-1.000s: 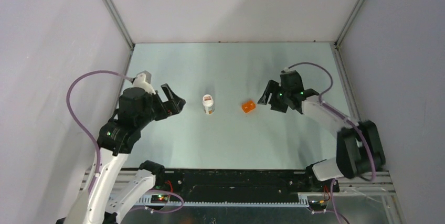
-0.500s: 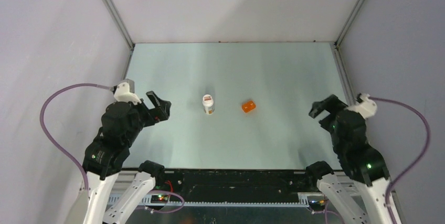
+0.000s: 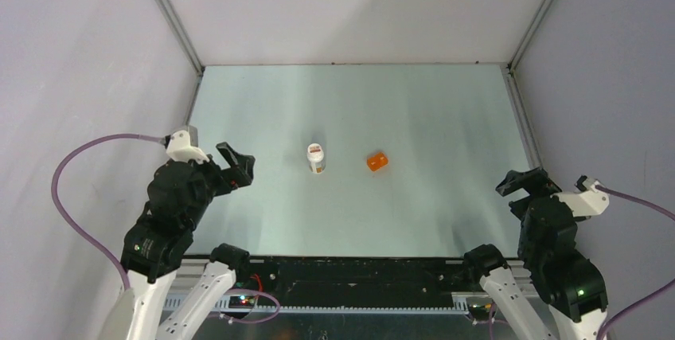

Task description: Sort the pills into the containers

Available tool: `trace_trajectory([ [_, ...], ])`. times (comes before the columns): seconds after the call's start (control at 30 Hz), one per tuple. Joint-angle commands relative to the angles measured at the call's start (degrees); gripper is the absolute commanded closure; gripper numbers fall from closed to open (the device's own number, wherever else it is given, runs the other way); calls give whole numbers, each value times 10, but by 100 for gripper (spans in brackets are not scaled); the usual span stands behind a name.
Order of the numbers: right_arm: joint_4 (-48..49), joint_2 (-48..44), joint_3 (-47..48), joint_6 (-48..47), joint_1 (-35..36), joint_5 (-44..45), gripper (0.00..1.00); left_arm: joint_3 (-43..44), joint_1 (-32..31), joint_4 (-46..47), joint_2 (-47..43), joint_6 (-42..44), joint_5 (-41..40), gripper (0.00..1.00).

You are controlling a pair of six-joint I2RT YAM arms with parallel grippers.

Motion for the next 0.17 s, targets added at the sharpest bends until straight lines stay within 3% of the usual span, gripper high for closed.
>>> trace_trajectory([
  [0.0,-1,8,15,16,-1,32,1,4,3,12,-5,13,-9,1],
  [0.13,8,16,15,21,-1,19,0,8,3,4,0,15,-15,1],
])
